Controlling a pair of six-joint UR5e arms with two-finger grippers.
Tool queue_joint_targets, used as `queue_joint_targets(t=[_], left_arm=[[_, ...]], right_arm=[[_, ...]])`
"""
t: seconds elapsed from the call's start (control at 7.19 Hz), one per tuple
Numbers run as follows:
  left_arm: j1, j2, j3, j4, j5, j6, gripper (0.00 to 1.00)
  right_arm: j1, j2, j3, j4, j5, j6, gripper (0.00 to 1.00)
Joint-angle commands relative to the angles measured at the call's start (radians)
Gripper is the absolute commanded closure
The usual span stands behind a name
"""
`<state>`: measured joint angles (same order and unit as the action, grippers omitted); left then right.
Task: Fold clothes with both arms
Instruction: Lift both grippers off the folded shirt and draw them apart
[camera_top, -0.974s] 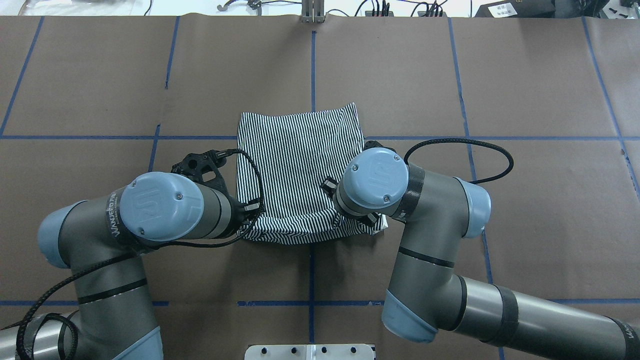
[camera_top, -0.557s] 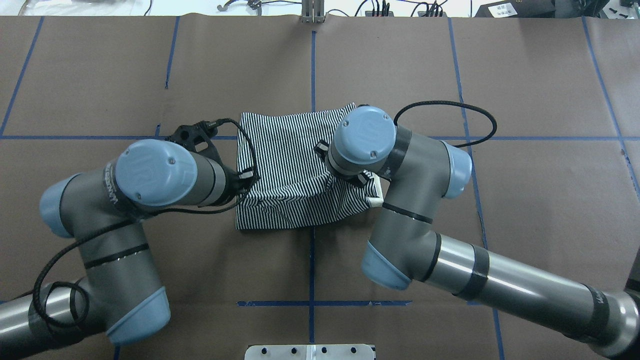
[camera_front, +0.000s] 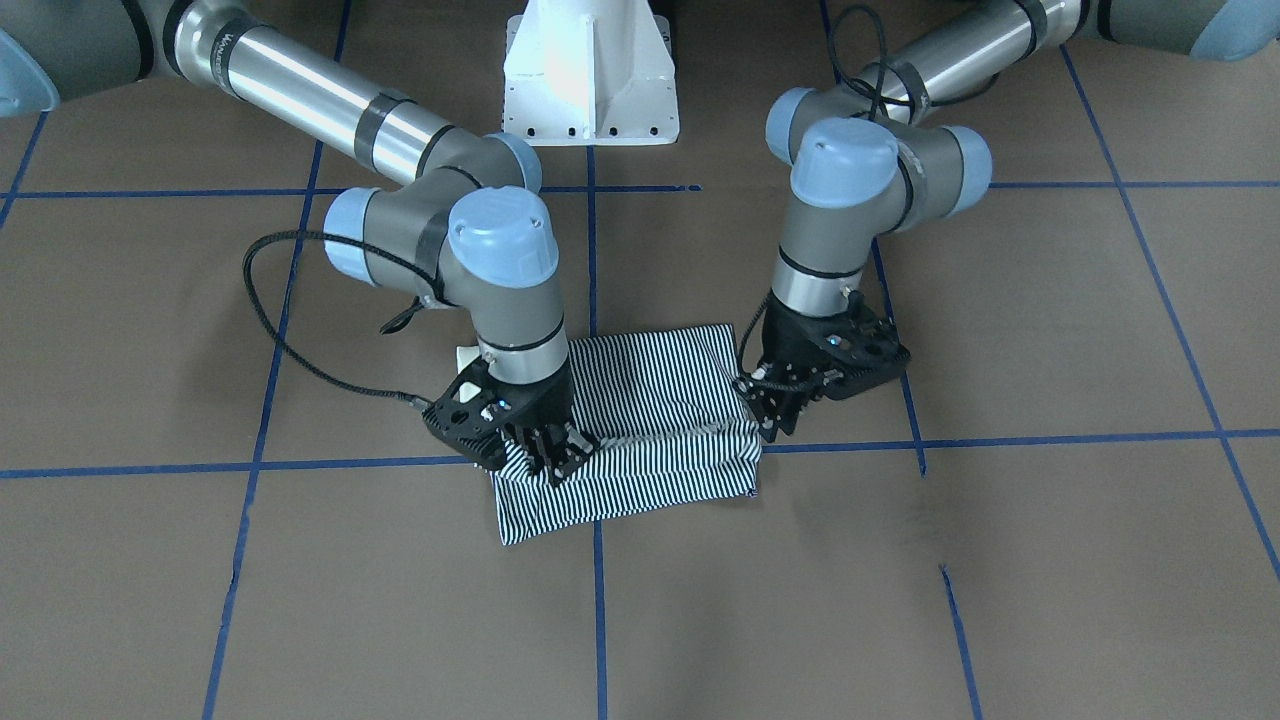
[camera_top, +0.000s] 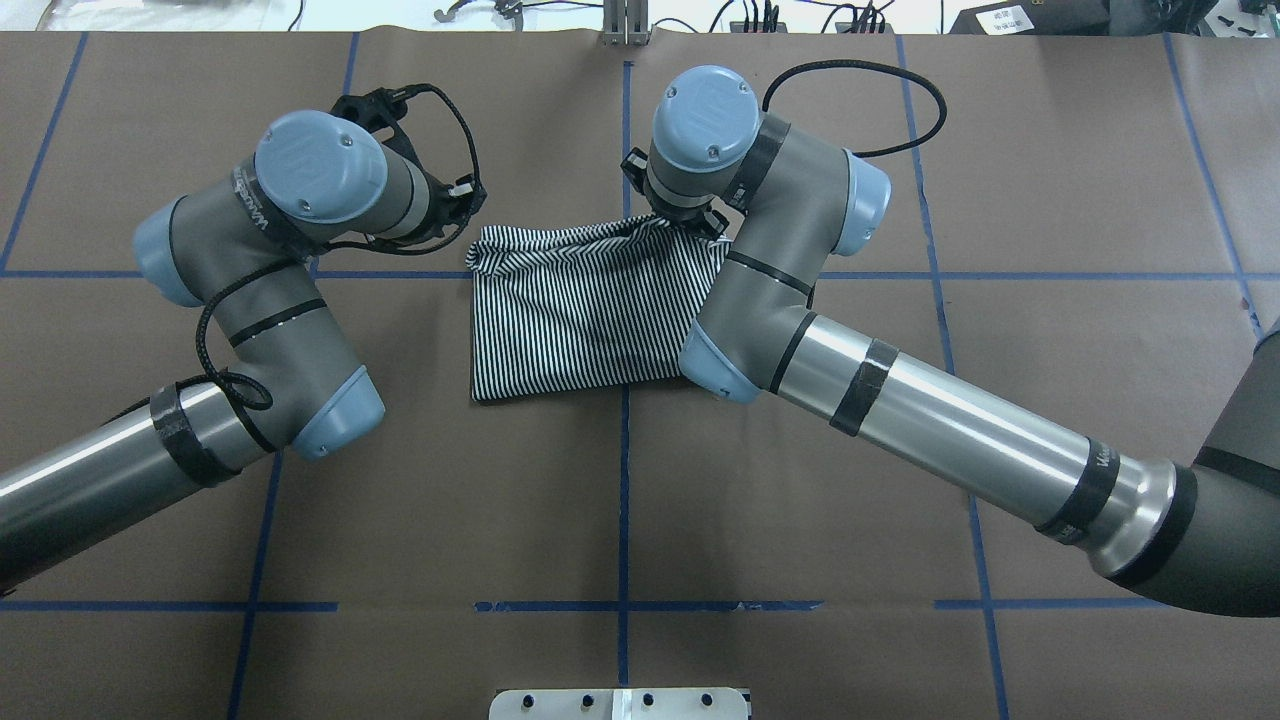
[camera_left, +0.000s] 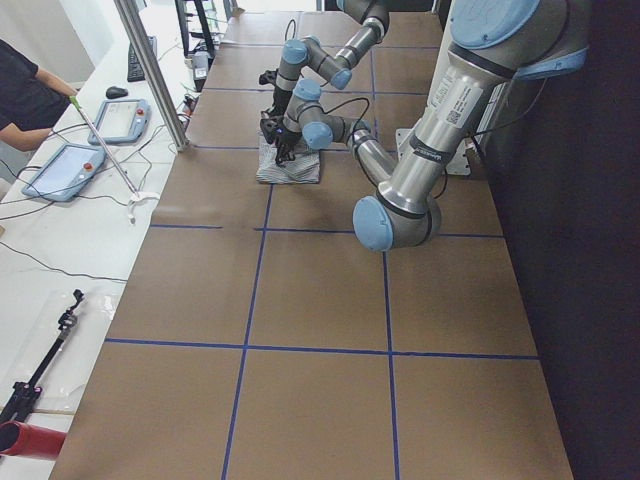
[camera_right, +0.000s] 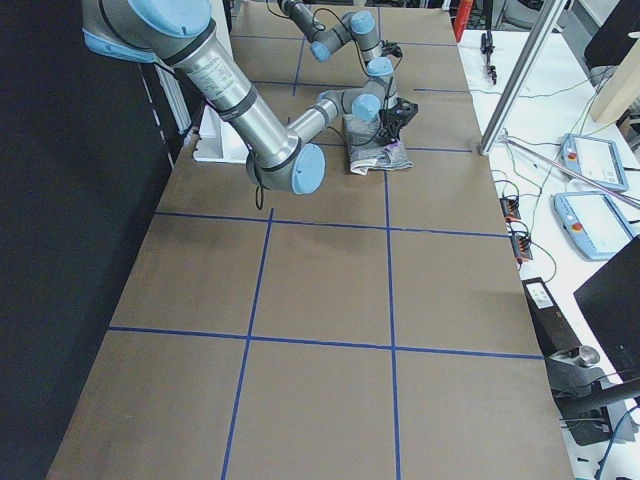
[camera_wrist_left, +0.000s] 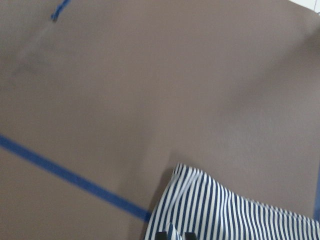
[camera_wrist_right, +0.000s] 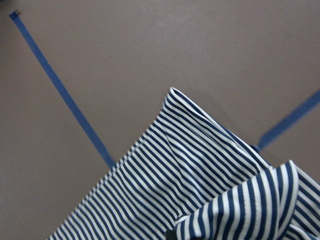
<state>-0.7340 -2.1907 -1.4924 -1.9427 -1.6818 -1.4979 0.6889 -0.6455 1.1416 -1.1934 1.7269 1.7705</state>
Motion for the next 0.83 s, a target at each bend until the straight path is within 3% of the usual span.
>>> queue_joint_targets(t=[0.0,0.28,0.56,0.7], left_arm=[[-0.035,-0.003,0.038,-0.032,-0.004,0.061,0.00],[-0.045,0.003,0.024,-0.030,-0.099,0.082,0.00],[-0.122,0.105,-0.107,-0.027,-0.189,0.233,0.00],[-0.180,0.159,-0.170,-0.019,-0.229,0.342,0.00]], right_arm=[[0.061,0.010,-0.048,0.051,0.003,-0.033,0.00],[0.086,0.012,-0.048,0.048,0.013,-0.134,0.00],[0.189,-0.009,-0.016,-0.048,0.153,-0.402,0.00],[0.267,-0.089,0.071,-0.130,0.215,-0.615,0.00]])
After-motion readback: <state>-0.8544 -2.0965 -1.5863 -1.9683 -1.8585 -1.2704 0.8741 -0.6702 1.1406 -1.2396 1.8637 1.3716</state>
